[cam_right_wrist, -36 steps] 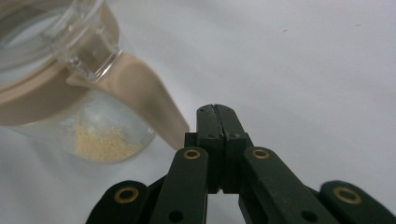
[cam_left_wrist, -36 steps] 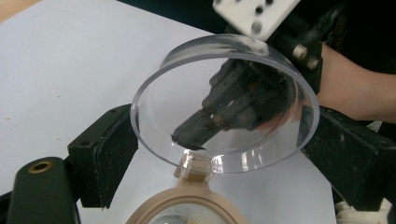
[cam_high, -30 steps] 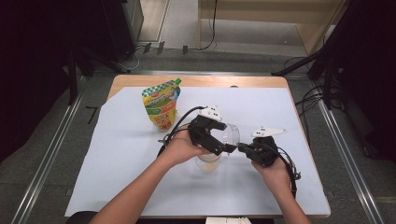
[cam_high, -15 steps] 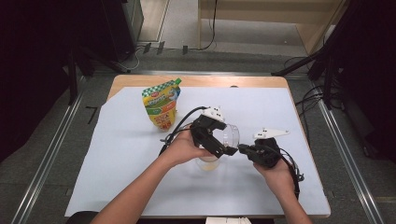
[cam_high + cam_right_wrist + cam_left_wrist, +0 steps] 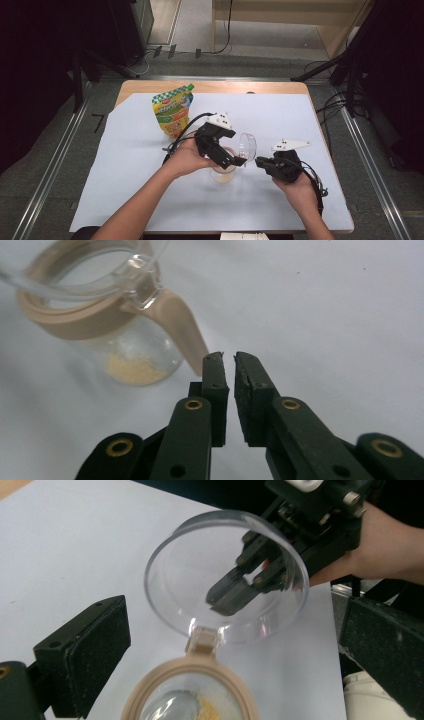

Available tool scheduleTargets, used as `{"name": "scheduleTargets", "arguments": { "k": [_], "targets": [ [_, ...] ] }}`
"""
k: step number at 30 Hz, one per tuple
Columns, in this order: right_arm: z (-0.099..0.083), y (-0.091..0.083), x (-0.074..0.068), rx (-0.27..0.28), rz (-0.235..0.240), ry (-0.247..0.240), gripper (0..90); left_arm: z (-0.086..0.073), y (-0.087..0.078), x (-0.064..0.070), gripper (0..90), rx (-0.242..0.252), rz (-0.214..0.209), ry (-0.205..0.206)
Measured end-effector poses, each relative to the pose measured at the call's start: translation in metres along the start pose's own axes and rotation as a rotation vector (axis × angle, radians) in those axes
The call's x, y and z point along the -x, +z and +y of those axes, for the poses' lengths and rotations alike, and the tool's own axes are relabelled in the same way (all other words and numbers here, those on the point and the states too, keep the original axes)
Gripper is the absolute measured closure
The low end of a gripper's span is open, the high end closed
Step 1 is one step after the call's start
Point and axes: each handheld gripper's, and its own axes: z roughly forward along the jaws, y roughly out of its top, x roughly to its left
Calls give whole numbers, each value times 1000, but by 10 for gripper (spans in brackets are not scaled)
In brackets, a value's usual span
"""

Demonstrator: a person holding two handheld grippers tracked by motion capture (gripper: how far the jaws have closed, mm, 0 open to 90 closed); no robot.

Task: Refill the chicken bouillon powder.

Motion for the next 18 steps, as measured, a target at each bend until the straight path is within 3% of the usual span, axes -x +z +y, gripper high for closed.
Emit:
{"name": "scheduleTargets", "arguments": {
  "k": [6,9,11,13,16,18],
  "targets": [
    [-6,-13,-16,14,56,-5,787,-11,-15,0,42,-19,17,-31],
    [-9,-14,-32,6,109,-34,747,-18,-28,-3,154,-3,17,-66],
    [-10,-14,-38,3,121,-45,739,-20,-32,-4,169,-4,18,-74],
    [-11,-13,-53,7,162,-89,694,-26,-40,-7,290,0,31,-91],
    [-10,-12,-63,2,186,-109,650,-30,-46,-11,333,15,48,-99],
    [-9,-9,-72,11,221,-140,632,-33,-52,-13,412,29,51,-106]
  ]
}}
